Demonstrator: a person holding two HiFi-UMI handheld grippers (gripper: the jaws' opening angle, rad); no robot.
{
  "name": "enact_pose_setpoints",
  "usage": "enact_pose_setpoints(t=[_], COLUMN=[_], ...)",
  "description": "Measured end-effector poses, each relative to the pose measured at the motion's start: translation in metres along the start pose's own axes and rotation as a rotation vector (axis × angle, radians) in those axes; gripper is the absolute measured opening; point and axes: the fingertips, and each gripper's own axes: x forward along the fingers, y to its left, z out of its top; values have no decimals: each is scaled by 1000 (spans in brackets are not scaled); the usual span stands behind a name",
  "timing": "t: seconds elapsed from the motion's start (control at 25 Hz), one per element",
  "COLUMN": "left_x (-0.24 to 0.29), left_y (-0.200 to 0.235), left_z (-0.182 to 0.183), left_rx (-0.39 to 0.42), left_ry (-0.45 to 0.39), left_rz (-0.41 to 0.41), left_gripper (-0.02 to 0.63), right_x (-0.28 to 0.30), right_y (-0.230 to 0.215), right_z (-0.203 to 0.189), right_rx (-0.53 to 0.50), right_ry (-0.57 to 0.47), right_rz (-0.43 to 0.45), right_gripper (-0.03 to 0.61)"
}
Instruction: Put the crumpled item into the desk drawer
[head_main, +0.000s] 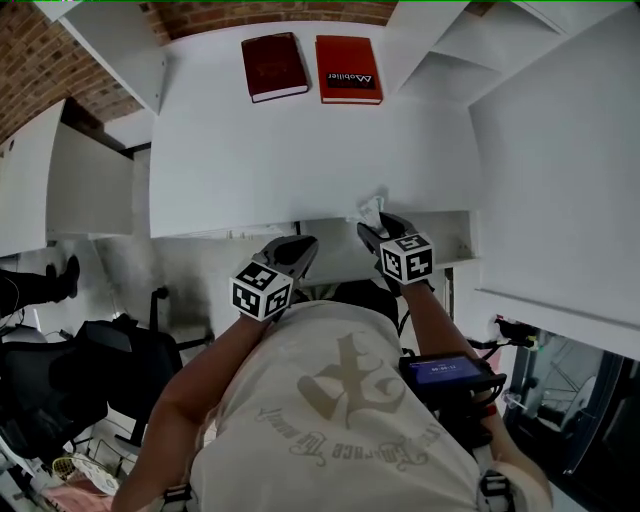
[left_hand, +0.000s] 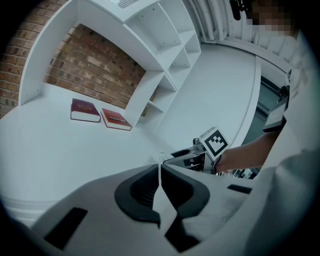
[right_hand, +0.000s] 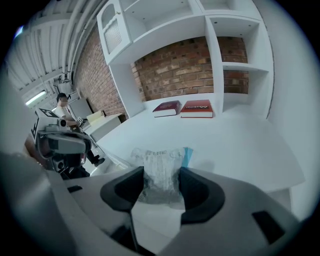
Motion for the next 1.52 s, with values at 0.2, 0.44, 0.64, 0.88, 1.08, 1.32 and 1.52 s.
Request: enact_pose_setpoints(t=[0.2,0.44,0.64,0.88,1.08,1.32,1.52], left_x=[3,15,22,25,23,44,45], left_y=[-10,-15,-16,-4,6,26,23], left_z=[-7,-7,-6,-10,-14,-26,-33], left_rx=[0,0,-3,-27,-50,-83,-87], left_ry=[14,18,20,13,22,65,84], left_rz=[-27,-39,-39,-9,25,45,52], left_gripper=[32,32,32,33,33,32,32], right_x=[-7,-7,-4,9,21,51,57], right_y=[-1,-7,-18,-27,-30,-48,-54], right_z=[-26,-57,-77,-90,-97,-114,-123], right_rx=[19,36,39,48,53,67,55], right_ry=[46,127,191,230,260,323,355], right_rz=[-14,-7,-12,-9,5,29,27], right_gripper=[236,236,236,236,236,236,236])
